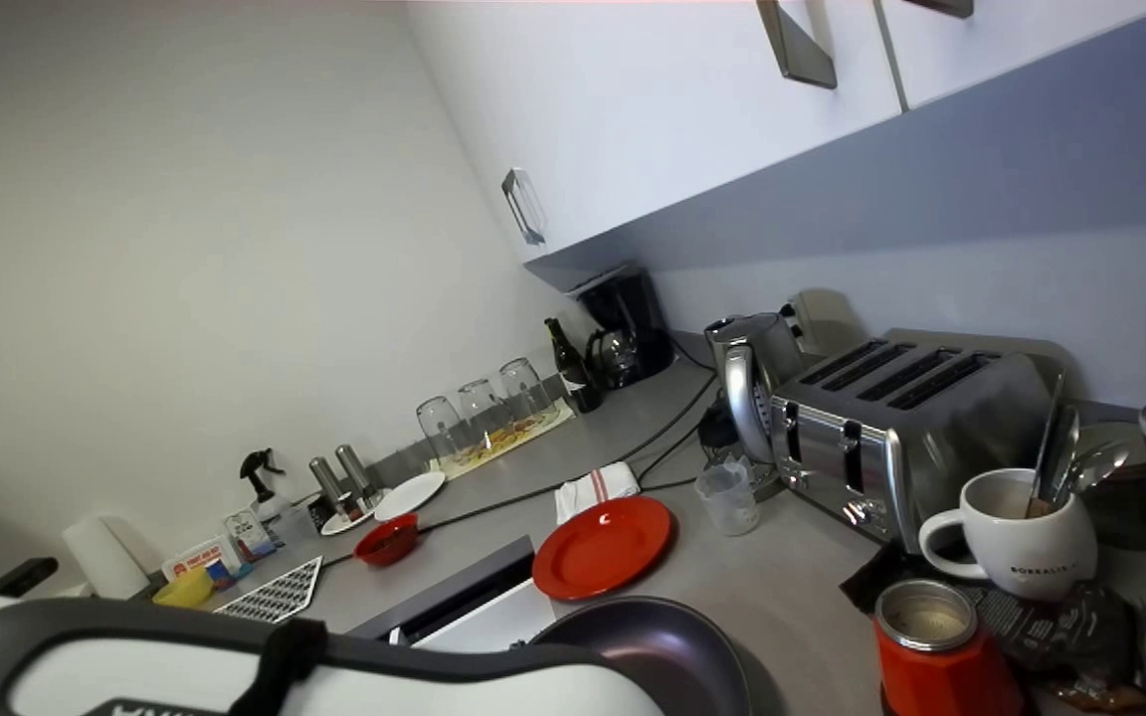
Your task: Move the black pan to the left
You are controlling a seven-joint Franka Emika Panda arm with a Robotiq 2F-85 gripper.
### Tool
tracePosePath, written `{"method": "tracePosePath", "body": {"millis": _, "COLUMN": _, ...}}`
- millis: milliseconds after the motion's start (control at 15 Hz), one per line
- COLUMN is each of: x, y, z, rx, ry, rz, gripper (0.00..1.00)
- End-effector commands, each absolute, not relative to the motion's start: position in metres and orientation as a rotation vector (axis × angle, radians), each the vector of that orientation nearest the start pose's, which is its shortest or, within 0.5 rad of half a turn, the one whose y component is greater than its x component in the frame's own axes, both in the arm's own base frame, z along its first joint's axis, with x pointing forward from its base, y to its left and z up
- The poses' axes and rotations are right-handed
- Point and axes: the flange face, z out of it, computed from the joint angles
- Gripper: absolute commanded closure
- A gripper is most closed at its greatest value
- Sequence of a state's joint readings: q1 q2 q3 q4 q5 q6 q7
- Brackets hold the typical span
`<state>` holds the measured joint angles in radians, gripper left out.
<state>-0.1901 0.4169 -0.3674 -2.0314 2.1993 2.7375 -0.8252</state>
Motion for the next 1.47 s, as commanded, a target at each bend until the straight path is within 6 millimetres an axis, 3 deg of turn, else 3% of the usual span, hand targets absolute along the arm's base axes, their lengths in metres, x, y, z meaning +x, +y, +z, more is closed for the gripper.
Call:
{"method": "tracePosePath", "body": {"millis": 0, "x": 0.457, "y": -0.329, "z": 0.266, "rx": -1.468, "ry": 1.823, "rz": -1.043, "gripper": 0.9}}
{"method": "tracePosePath", "body": {"millis": 200, "x": 0.436, "y": -0.323, "z": 0.282, "rx": -1.379, "ry": 1.83, "rz": -1.076, "gripper": 0.9}}
{"method": "tracePosePath", "body": {"millis": 400, "x": 0.423, "y": -0.305, "z": 0.293, "rx": -1.346, "ry": 1.808, "rz": -1.107, "gripper": 0.9}}
{"method": "tracePosePath", "body": {"millis": 1067, "x": 0.416, "y": -0.215, "z": 0.297, "rx": -1.389, "ry": 1.677, "rz": -1.117, "gripper": 0.9}}
{"method": "tracePosePath", "body": {"millis": 1400, "x": 0.41, "y": -0.218, "z": 0.302, "rx": -1.389, "ry": 1.656, "rz": -1.106, "gripper": 0.9}}
